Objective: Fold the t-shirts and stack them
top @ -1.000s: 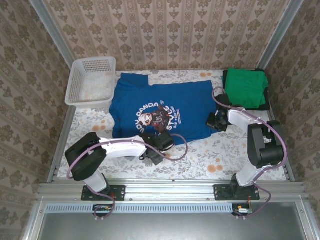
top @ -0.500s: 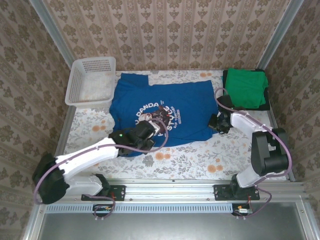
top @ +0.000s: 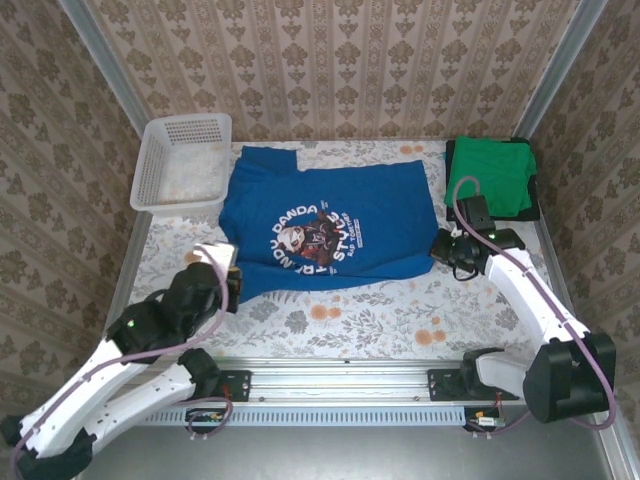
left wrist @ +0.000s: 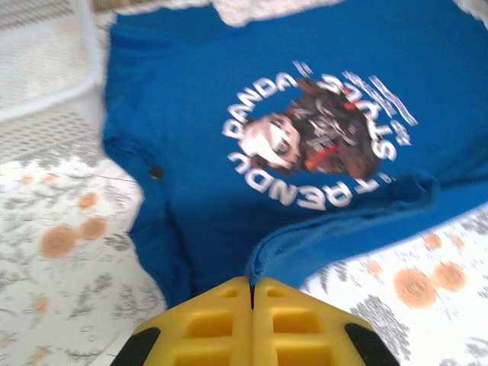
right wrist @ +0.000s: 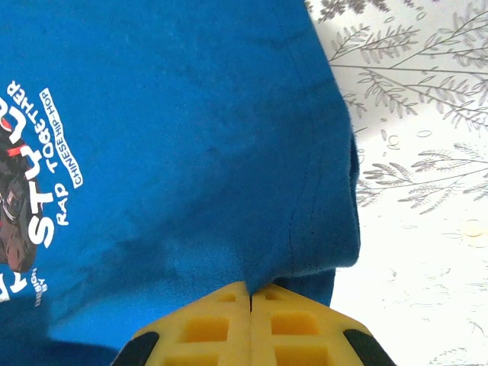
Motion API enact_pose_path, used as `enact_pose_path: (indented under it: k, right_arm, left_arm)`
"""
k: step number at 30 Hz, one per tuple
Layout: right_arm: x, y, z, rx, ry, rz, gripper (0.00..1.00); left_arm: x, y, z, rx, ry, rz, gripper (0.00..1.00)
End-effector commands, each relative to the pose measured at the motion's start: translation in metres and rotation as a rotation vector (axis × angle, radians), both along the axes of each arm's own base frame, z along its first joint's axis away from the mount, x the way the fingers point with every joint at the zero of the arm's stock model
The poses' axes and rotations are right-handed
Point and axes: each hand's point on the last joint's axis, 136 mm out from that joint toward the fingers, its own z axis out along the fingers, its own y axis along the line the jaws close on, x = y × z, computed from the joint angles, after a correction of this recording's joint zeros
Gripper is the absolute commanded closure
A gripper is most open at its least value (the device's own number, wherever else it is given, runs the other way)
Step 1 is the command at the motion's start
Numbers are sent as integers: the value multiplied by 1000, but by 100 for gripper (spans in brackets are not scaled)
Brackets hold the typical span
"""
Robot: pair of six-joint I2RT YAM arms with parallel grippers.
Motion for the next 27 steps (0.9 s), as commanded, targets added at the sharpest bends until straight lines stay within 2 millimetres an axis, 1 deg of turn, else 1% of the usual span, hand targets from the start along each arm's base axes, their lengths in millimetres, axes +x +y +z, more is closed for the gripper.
enact_pose_path:
  k: [1,4,6,7,8,10,12,14,15,17,19,20,22,25,27]
  right_arm:
    - [1,-14,-4,-63,38,-36,100]
    - [21,-14,-9,-66,61,-31,100]
    - [36,-10,-14,-52,69,-22,100]
    - [42,-8,-21,-47,91,-16,100]
    - [49,-6,-22,-40,96,-7,100]
    - [60,-2,-28,-30,115,11,100]
    - [71,0,-32,-29,127,21,99]
    - [80,0,-37,-32,143,24,99]
    - [84,0,-40,-33,153,26,99]
    - [89,0,-43,-35,161,25,100]
    - [89,2,-43,-28,159,27,100]
    - [88,3,-42,-21,155,30,100]
    - [82,4,-38,-9,150,36,100]
    - [63,6,-34,1,149,44,100]
    - [46,7,-30,10,137,48,100]
  left_arm:
    - [14,24,10,54,-74,114,100]
    - [41,20,18,76,-94,126,100]
    - [63,15,17,68,-60,123,100]
    - [73,13,16,56,-40,123,100]
    - [84,8,13,36,-22,105,100]
    - [106,11,7,-1,8,113,100]
    - [127,7,0,-32,36,92,100]
    - [145,5,-10,-34,69,91,100]
    - [152,3,-9,-35,76,78,100]
    - [165,-1,-16,-21,116,69,100]
    - [170,-4,-18,-11,148,59,100]
    - [171,-4,-15,-10,148,55,100]
    - [167,-3,-2,-19,126,53,100]
    - [148,-5,24,-46,83,28,100]
    - [127,-9,37,-49,64,-1,100]
